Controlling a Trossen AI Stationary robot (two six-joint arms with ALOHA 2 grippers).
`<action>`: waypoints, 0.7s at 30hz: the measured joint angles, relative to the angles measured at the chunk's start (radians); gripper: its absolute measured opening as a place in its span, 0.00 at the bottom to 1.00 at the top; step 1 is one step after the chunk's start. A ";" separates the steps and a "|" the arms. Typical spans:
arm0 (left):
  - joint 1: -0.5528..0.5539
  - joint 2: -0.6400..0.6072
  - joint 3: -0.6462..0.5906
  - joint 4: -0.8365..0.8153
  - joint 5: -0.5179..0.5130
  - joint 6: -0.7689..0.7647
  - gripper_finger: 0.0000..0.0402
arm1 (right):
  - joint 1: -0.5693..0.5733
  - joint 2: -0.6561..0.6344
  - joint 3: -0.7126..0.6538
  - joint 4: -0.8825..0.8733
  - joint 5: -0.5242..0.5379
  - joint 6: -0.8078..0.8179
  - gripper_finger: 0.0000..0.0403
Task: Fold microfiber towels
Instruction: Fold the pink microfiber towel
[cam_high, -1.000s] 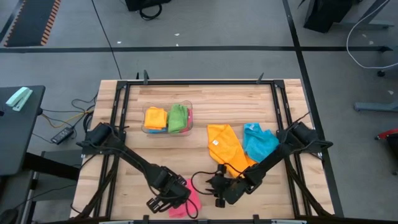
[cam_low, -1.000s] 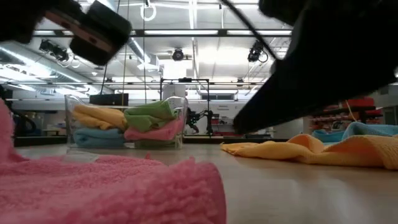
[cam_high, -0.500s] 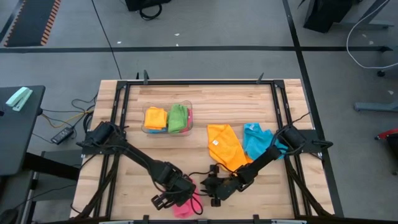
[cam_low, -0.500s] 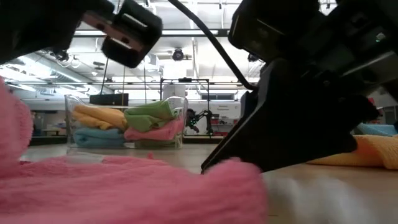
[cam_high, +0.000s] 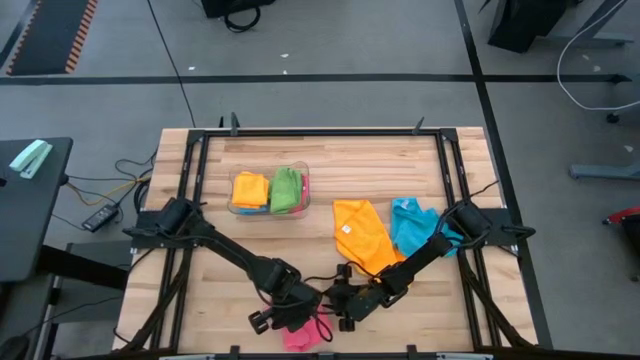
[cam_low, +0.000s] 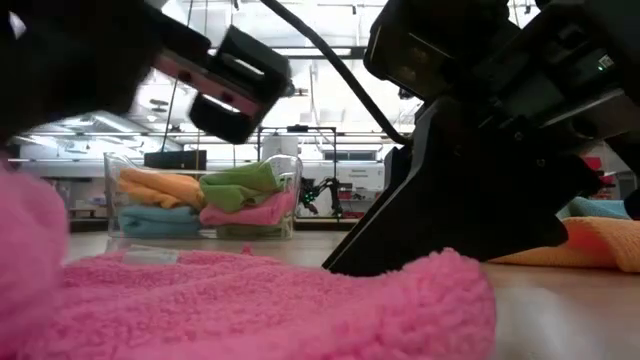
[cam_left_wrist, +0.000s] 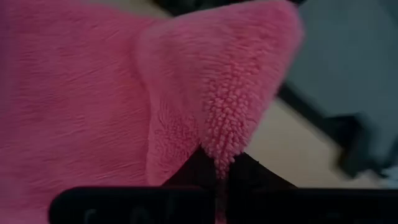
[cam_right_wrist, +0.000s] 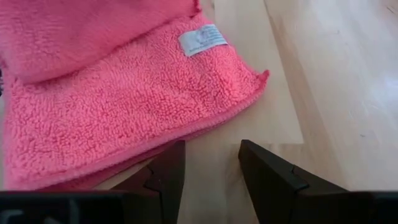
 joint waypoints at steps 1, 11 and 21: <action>0.004 0.000 0.005 -0.003 0.036 -0.018 0.03 | 0.000 0.000 0.000 0.000 0.000 0.000 0.41; 0.007 0.025 0.032 -0.004 0.132 -0.090 0.06 | -0.003 0.000 -0.001 0.002 0.001 0.001 0.41; 0.015 0.063 0.032 0.075 0.138 -0.020 0.08 | -0.005 0.001 -0.002 0.005 0.003 0.005 0.41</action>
